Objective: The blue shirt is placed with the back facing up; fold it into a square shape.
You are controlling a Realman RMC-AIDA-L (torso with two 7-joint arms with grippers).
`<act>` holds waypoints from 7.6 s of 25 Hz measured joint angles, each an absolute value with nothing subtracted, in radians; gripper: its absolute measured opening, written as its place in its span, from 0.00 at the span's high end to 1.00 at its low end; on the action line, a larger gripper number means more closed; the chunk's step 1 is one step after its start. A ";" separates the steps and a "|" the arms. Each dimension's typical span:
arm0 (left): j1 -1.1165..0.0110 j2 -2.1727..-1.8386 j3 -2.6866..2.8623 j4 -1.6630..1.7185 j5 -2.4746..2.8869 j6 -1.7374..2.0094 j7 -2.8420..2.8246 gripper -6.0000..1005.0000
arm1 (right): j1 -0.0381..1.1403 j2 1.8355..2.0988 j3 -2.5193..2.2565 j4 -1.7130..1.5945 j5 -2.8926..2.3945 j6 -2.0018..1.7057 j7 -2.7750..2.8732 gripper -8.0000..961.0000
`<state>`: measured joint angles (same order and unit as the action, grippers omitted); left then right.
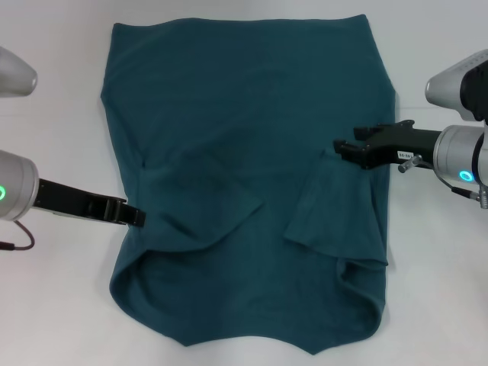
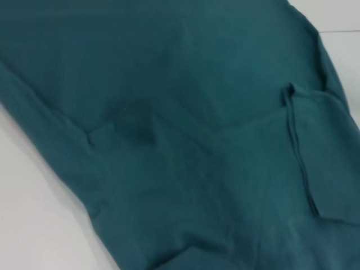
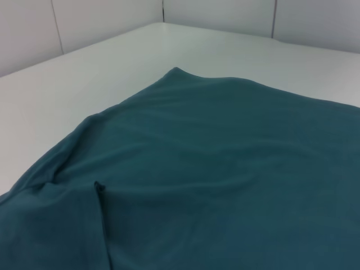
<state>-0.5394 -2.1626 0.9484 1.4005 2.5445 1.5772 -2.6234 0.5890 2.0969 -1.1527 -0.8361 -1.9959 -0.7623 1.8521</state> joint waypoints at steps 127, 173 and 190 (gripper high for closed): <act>-0.581 -2.175 1.379 1.427 2.860 1.571 -2.723 0.38 | 0.661 2.096 -1.165 -0.713 -1.910 -0.569 1.647 0.50; -0.602 -2.158 1.244 1.219 2.860 1.357 -2.630 0.39 | 0.672 2.097 -1.155 -0.721 -1.910 -0.557 1.651 0.50; -0.617 -2.161 1.246 1.169 2.858 1.376 -2.623 0.41 | 0.662 2.098 -1.163 -0.722 -1.890 -0.563 1.652 0.49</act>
